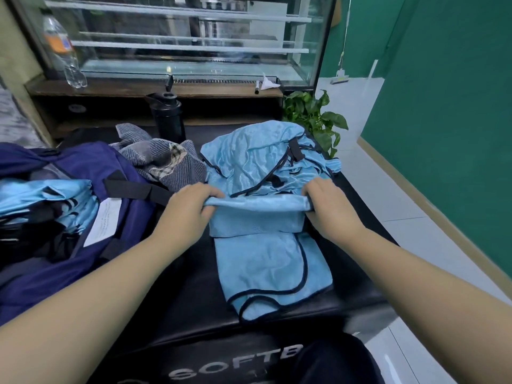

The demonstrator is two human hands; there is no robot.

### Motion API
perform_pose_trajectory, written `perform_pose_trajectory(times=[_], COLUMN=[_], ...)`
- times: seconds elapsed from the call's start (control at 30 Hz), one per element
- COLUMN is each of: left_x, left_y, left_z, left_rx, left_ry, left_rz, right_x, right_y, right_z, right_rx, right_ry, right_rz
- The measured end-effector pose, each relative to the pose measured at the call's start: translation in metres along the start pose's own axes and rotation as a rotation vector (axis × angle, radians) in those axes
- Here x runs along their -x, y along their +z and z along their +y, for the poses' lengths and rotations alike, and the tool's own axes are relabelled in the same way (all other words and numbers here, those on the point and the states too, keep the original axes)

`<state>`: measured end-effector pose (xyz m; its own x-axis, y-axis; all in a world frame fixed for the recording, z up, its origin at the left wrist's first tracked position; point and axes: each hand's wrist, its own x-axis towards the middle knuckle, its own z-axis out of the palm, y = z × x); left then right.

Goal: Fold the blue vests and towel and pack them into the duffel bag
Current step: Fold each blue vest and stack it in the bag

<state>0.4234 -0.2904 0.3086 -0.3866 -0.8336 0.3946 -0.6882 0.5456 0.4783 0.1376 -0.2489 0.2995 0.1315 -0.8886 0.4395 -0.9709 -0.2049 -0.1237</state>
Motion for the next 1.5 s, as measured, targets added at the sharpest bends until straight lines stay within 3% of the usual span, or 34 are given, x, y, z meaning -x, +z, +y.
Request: perform_pose_trajectory(times=[0.13,0.27,0.5,0.6,0.87,1.17,1.37,1.5], left_x=[0.045,0.085,0.124,0.127,0.126,0.132,0.122,0.093], left_y=[0.003,0.015,0.044,0.049,0.049,0.040,0.028,0.032], left_z=[0.001,0.008,0.022,0.031,0.027,0.009,0.007,0.012], left_rx=[0.041,0.050,0.015,-0.031,-0.030,0.014,-0.017,-0.099], left_ry=[0.176,0.226,0.029,-0.040,0.063,0.134,0.164,0.151], left_rz=[-0.112,-0.239,-0.378,-0.385,-0.320,-0.423,-0.542,-0.491], right_x=[0.043,0.077,0.116,0.121,0.124,0.126,0.134,0.130], right_y=[-0.005,-0.004,0.013,0.013,0.021,0.015,0.014,0.013], right_z=[0.003,0.005,0.010,0.002,-0.013,-0.021,-0.020,-0.029], right_rx=[0.026,0.044,0.129,0.153,0.111,-0.030,-0.096,-0.070], right_ry=[-0.152,-0.233,-0.268,-0.238,-0.319,-0.245,-0.231,-0.266], right_rz=[0.025,0.007,-0.094,-0.126,-0.209,-0.188,-0.279,-0.242])
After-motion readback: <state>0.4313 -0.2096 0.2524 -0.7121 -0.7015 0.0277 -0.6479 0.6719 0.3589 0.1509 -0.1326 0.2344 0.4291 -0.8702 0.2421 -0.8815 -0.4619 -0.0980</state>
